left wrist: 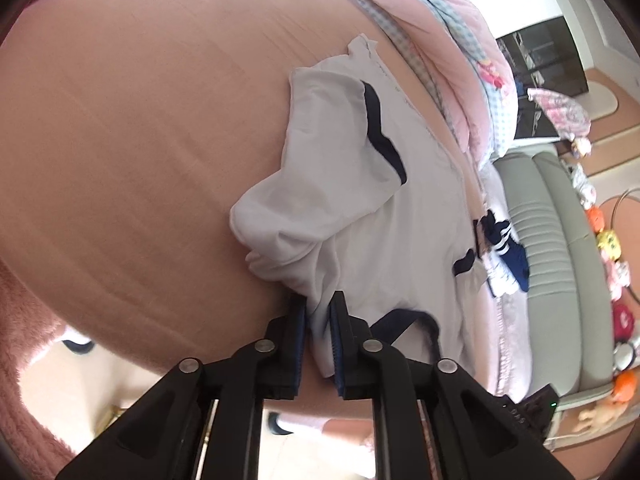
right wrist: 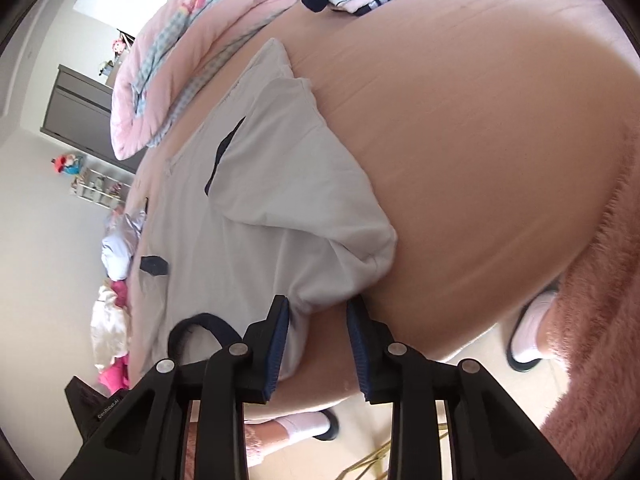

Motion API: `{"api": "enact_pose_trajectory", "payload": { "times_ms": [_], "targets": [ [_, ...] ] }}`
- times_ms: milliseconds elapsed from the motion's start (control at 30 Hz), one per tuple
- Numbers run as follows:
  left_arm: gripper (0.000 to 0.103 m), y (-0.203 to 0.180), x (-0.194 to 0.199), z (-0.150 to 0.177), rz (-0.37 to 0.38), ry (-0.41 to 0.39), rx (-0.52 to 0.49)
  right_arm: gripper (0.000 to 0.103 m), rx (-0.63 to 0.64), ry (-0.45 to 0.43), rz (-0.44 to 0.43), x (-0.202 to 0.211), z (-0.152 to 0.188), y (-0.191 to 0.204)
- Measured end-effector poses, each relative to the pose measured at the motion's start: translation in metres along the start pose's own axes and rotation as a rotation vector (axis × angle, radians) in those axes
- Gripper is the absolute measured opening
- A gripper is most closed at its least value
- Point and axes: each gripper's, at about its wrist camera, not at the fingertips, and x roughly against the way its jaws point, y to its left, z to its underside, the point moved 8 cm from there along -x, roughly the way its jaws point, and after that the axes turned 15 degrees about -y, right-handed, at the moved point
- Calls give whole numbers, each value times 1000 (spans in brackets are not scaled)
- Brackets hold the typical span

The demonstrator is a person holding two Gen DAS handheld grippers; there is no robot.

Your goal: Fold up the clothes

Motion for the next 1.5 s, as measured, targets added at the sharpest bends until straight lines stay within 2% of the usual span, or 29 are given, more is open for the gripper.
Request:
{"api": "enact_pose_trajectory", "payload": {
  "times_ms": [67, 100, 167, 200, 233, 267, 300, 467, 533, 633, 733, 767, 833, 900, 967, 1000, 1133, 1167, 1200, 1233, 1300, 1400, 1467, 1500],
  "targets": [
    [53, -8, -3, 1, 38, -15, -11, 31, -18, 31, -64, -8, 0, 4],
    [55, -13, -4, 2, 48, -27, -31, 30, -11, 47, -81, -14, 1, 6],
    [54, -20, -10, 4, 3, -51, -124, 21, 19, 44, -62, -22, 2, 9],
    [54, -22, -11, 5, -4, -47, -134, 15, 34, 43, -52, -26, 3, 10],
    [47, -24, -12, 5, -8, -41, -140, 9, 57, 38, -42, -28, 3, 11],
    [12, -26, -14, 5, -13, -35, -147, 8, 83, 29, -33, -27, 2, 12],
    [5, -22, -14, 6, -22, -18, -139, 6, 103, 19, -24, -22, 2, 14],
    [5, -5, 5, 8, -35, -4, -124, 4, 217, -34, 67, 5, -1, 13],
    [5, 5, 5, 13, -35, 14, -84, 4, 261, 13, 113, 1, 8, 6],
    [5, 11, 3, 10, -8, 19, 17, 7, 160, 24, 71, 1, 7, 1],
    [6, 8, 3, 8, -9, 12, -5, 7, 89, 38, 50, 3, 4, -5],
    [6, 7, 1, 8, -12, 10, -12, 9, 79, 36, 40, 4, 5, -6],
    [6, 4, -2, 6, -4, -1, 2, 22, 45, 37, 6, 2, 4, -6],
    [7, 2, -5, 2, 16, -6, 25, 30, 25, 22, -22, -3, 0, -2],
    [10, 2, -12, 2, 19, -1, 48, 33, 18, 8, -39, -8, -4, 1],
    [10, 3, -14, 3, 21, -6, 55, 38, 27, 10, -40, -12, -4, 2],
    [10, 1, -16, 6, 7, -32, 45, 37, 110, 19, -6, -16, 1, 14],
    [10, 0, -16, 6, 4, -34, 30, 35, 148, 26, 4, -14, 3, 16],
    [10, -1, -17, 6, 2, -36, 15, 28, 172, 35, 10, -13, 6, 17],
    [10, 0, -16, 6, 6, -35, 14, 24, 181, 46, 12, -11, 10, 14],
    [10, 3, -17, 5, 16, -27, 36, 22, 181, 50, 14, -9, 12, 11],
    [10, 0, -19, 2, 8, -4, -3, 32, 176, 44, 3, -15, 11, 14],
    [5, -6, -18, 0, -11, 1, -76, 30, 235, 28, 8, -19, 9, 20],
    [5, -8, -15, -2, -8, -5, -92, 10, 259, 23, 11, -19, 8, 22]
  ]
}}
